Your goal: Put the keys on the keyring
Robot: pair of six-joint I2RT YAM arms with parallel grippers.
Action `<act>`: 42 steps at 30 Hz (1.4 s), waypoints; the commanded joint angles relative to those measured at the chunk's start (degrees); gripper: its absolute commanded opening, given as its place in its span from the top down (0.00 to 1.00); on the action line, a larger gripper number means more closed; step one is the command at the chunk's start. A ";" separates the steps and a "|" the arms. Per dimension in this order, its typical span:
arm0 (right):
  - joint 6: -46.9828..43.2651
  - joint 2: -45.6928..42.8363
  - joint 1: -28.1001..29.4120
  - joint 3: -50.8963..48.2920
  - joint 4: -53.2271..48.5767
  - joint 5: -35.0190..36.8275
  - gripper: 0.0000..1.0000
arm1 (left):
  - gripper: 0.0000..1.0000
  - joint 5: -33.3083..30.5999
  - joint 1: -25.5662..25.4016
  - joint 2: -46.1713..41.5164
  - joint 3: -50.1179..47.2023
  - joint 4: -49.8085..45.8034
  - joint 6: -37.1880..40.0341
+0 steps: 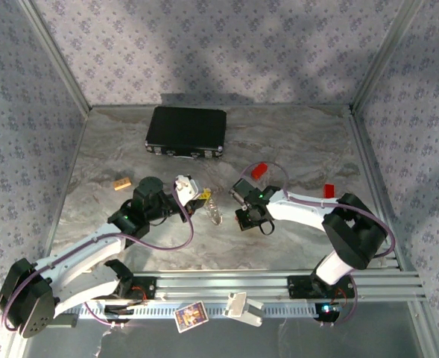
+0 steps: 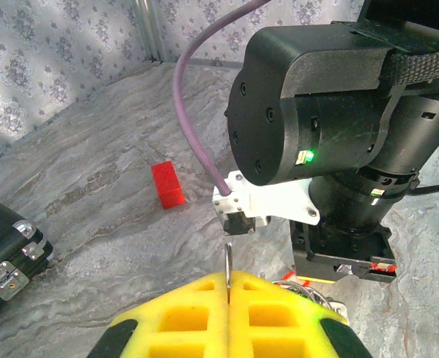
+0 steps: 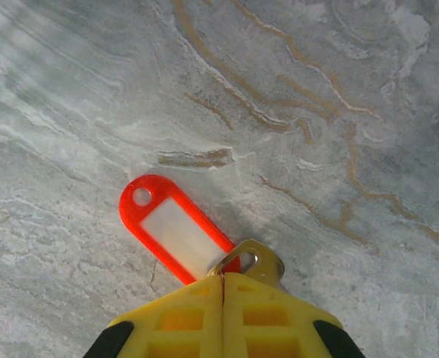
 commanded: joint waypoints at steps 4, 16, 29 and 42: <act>-3.51 -5.53 0.17 0.93 -0.62 0.04 1.00 | 1.00 0.16 -0.43 -1.27 1.68 1.76 0.98; -24.37 -27.23 -2.21 -5.63 11.09 -9.44 1.00 | 1.00 -3.58 -0.58 -2.18 1.30 5.20 -1.79; -36.47 -29.59 -8.57 -1.14 12.45 -36.82 1.00 | 1.00 -2.44 -0.94 -4.24 2.07 2.26 -6.20; -37.69 -24.68 -8.08 6.72 8.81 -39.27 1.00 | 1.00 0.80 -2.49 -2.10 3.00 1.83 -3.98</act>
